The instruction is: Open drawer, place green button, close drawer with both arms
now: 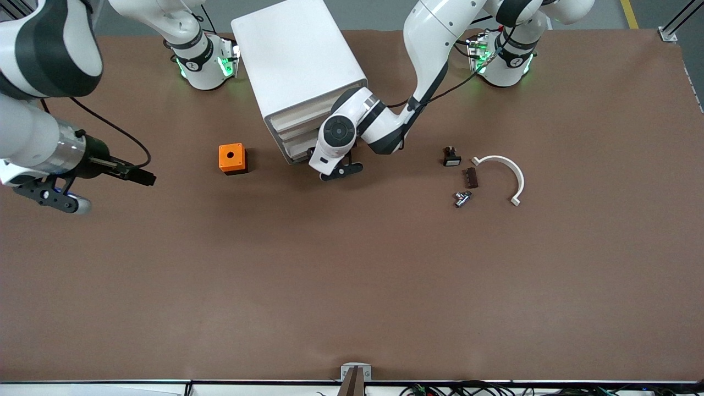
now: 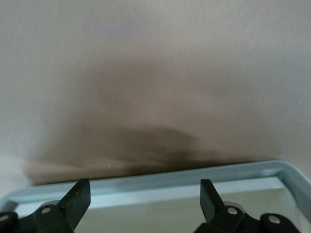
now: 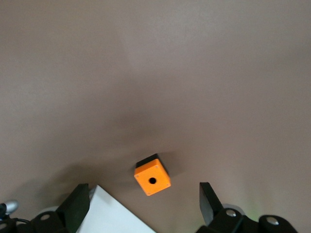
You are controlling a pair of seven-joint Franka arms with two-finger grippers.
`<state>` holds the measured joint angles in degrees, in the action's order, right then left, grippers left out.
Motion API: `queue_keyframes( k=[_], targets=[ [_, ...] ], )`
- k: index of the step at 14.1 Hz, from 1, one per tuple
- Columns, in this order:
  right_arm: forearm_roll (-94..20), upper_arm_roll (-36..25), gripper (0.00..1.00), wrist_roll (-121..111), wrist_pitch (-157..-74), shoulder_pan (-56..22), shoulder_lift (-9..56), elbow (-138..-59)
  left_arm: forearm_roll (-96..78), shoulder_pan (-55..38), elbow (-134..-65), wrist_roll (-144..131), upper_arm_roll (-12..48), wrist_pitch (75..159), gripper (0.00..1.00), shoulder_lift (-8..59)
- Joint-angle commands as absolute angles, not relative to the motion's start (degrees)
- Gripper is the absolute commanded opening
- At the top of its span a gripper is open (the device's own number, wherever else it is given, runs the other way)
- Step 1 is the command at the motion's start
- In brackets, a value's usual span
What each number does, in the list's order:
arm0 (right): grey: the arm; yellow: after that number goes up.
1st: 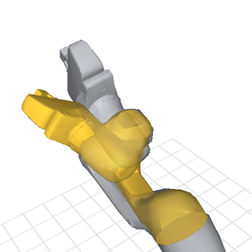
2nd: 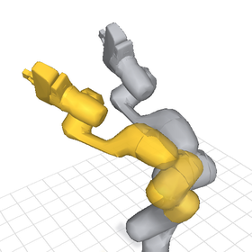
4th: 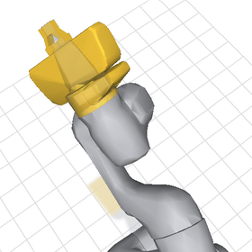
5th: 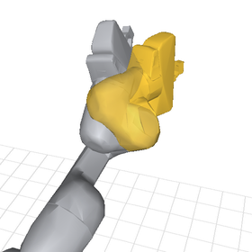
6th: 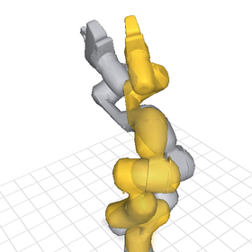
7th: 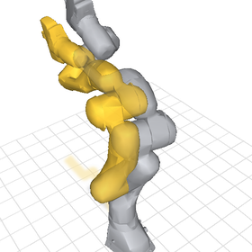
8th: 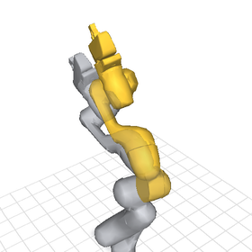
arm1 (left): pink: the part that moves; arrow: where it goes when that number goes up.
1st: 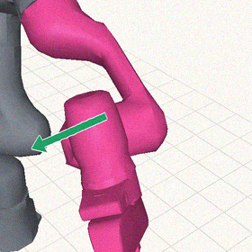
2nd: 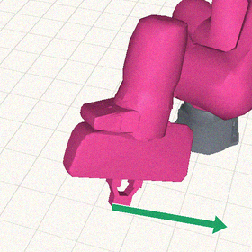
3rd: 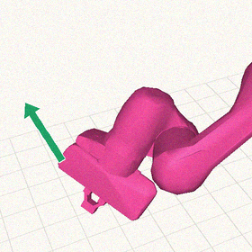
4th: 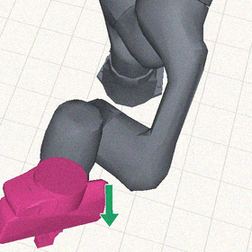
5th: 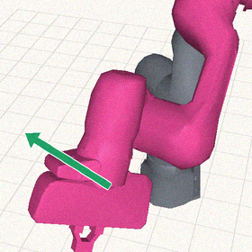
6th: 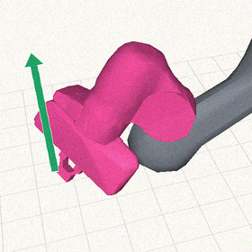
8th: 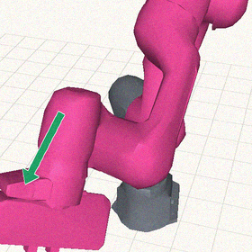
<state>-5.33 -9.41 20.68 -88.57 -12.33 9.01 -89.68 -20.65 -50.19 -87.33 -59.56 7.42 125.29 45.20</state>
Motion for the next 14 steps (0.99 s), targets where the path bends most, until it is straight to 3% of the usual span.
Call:
queue_keyframes(
  k=[1, 7, 10, 14],
  targets=[
    [-4.83, -8.35, 1.0, 12.77, -87.98, -9.5, 8.35, -89.83, -20.48, -49.92, -89.82, -62.4, 9.31, 125.68, 0.99, 43.77],
    [-2.81, -8.26, 1.0, -0.88, -87.89, -3.79, 8.61, -88.77, -20.3, -47.91, -89.04, -64.69, 9.49, 125.68, 1.0, 43.6],
    [-0.45, -8.26, 1.0, -2.45, -87.89, -3.69, 8.61, -87.63, -19.51, -42.82, -87.71, -64.69, 9.06, 125.51, 1.0, 43.24],
    [0.09, -8.26, 1.0, -3.34, -87.36, -2.99, 8.61, -87.54, -14.35, -33.42, -87.45, -64.07, 8.61, 121.47, 1.0, 37.98]
  ],
)
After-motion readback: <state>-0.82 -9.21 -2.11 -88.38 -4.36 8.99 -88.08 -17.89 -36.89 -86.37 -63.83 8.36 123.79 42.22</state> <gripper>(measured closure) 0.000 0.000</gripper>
